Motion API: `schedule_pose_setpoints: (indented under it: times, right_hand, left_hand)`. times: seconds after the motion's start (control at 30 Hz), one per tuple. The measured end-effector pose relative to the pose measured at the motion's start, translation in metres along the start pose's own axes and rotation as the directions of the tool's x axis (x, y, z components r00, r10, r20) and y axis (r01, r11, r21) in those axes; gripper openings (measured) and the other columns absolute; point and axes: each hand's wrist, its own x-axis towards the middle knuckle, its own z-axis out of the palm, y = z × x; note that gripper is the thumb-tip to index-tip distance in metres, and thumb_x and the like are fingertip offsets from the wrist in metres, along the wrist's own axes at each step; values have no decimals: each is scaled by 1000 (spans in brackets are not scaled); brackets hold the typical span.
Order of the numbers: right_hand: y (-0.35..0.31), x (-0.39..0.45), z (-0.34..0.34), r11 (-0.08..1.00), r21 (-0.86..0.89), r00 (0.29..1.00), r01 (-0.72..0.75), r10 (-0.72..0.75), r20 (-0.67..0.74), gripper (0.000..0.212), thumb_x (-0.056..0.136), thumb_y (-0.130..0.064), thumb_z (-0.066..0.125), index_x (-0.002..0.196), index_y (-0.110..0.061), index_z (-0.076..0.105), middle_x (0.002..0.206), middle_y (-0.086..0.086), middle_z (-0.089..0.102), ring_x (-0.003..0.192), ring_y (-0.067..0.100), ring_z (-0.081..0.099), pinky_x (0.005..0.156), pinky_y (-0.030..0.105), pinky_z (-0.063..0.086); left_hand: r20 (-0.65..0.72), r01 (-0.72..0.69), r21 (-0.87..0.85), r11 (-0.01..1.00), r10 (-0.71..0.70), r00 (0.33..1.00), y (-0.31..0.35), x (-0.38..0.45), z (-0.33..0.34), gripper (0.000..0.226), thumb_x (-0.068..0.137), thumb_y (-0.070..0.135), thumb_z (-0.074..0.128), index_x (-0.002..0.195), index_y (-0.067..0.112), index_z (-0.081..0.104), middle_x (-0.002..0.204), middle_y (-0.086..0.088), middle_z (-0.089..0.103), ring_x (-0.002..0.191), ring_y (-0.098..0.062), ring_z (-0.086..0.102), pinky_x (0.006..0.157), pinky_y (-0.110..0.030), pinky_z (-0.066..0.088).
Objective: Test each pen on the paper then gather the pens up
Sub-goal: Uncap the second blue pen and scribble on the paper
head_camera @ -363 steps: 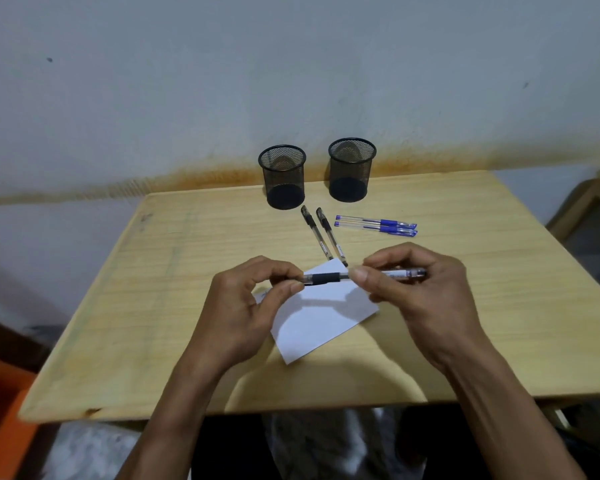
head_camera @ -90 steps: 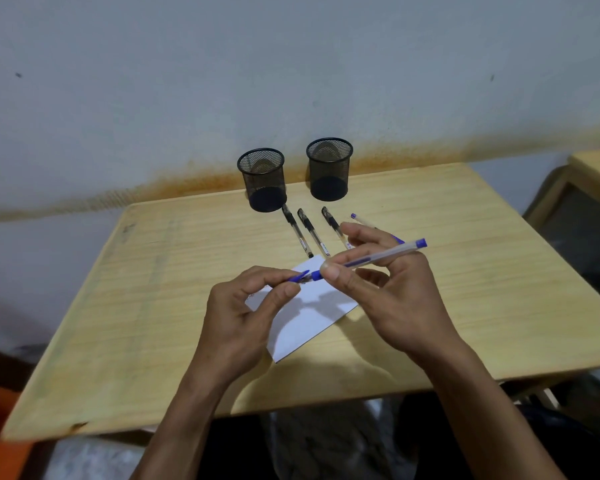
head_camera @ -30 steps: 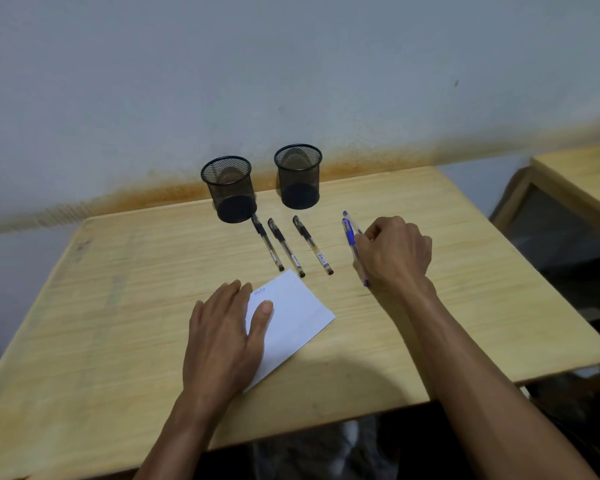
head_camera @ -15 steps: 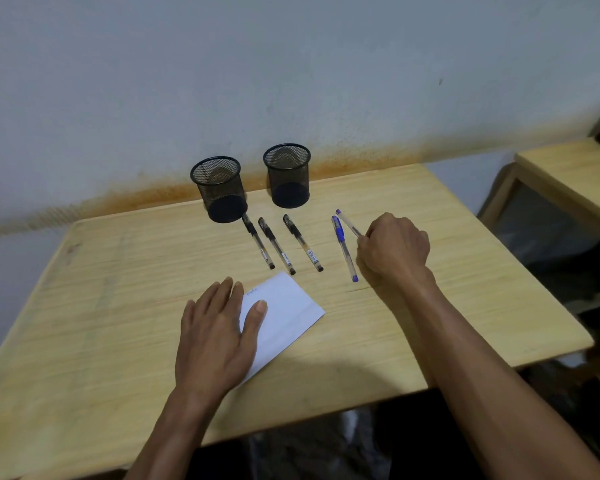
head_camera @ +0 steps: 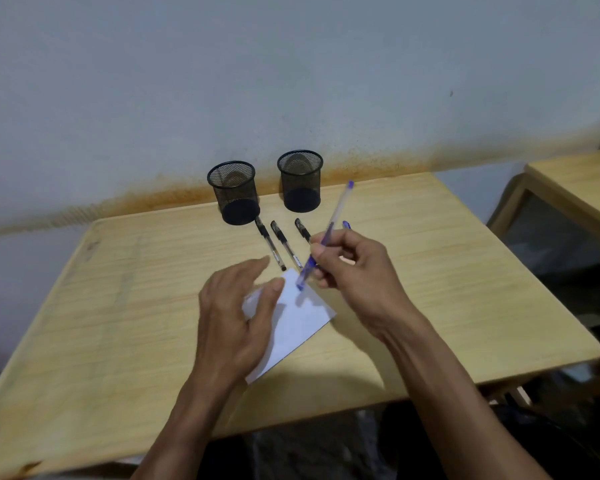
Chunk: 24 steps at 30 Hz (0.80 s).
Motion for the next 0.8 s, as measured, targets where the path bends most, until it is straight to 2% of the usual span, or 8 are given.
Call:
schedule_pose_setpoints:
  times: [0.13,0.27,0.37,0.43,0.6,0.67,0.73,0.8]
  right_hand:
    - [-2,-8,21,993,113,1000,-26,25,15,7,92,-17,73,97,-11,73,75,2,74,72,11,70,67,25,54]
    - [-5,-11,28,984,178,1000,-18,15,19,11,94,-22,71,92,-12,74,71,-2,74,70,11,68,65,25,53]
    - [-9,-6,28,990,144,1000,0,-2,14,21,94,-29,70,87,-10,77,67,2,70,68,16,62,70,28,52]
    - [-11,-2,26,987,160,999,14,-21,42,20,94,-28,70,84,-12,78,68,5,69,68,19,59,71,30,52]
    - [-9,5,34,973,232,995,5,-28,94,19,98,-18,65,86,-7,74,70,10,65,61,14,56,62,23,51]
    - [-14,17,21,908,417,999,-42,47,-1,20,101,-15,59,86,-5,69,68,6,64,56,9,54,55,16,49]
    - [-25,34,-8,832,555,989,-3,84,-120,21,102,-15,56,86,-7,66,66,2,68,56,7,58,56,14,53]
    - [-30,44,-25,852,523,984,29,68,-165,22,104,-19,55,87,-8,65,70,3,71,59,9,63,61,17,57]
  left_hand:
    - [-43,-53,-10,999,52,998,14,3,-4,26,93,40,60,107,23,73,93,30,57,88,-3,57,79,-44,53]
    - [-72,-24,-33,999,21,997,15,3,-16,23,91,37,64,100,20,76,84,16,64,78,-6,60,68,-32,50]
    - [-45,24,-43,999,-26,999,14,4,-24,13,89,30,72,93,19,78,79,13,67,75,-5,61,63,-14,40]
    - [-33,43,-63,997,-45,998,15,5,-30,7,88,26,73,90,20,77,77,12,66,75,-5,61,60,-8,36]
    - [19,172,-180,968,-171,985,15,10,-35,6,86,22,75,81,23,77,72,13,70,68,-1,62,60,-9,38]
    - [73,300,-256,919,-291,954,-5,7,-44,16,87,18,75,71,22,77,65,13,69,61,0,58,60,-15,42]
    - [116,431,-272,860,-416,902,-30,-1,-60,23,88,17,73,65,19,75,58,9,63,56,-6,51,55,-20,41]
    - [74,477,-195,857,-472,878,-47,-6,-71,26,88,20,72,63,23,73,58,5,65,53,-6,52,52,-16,40]
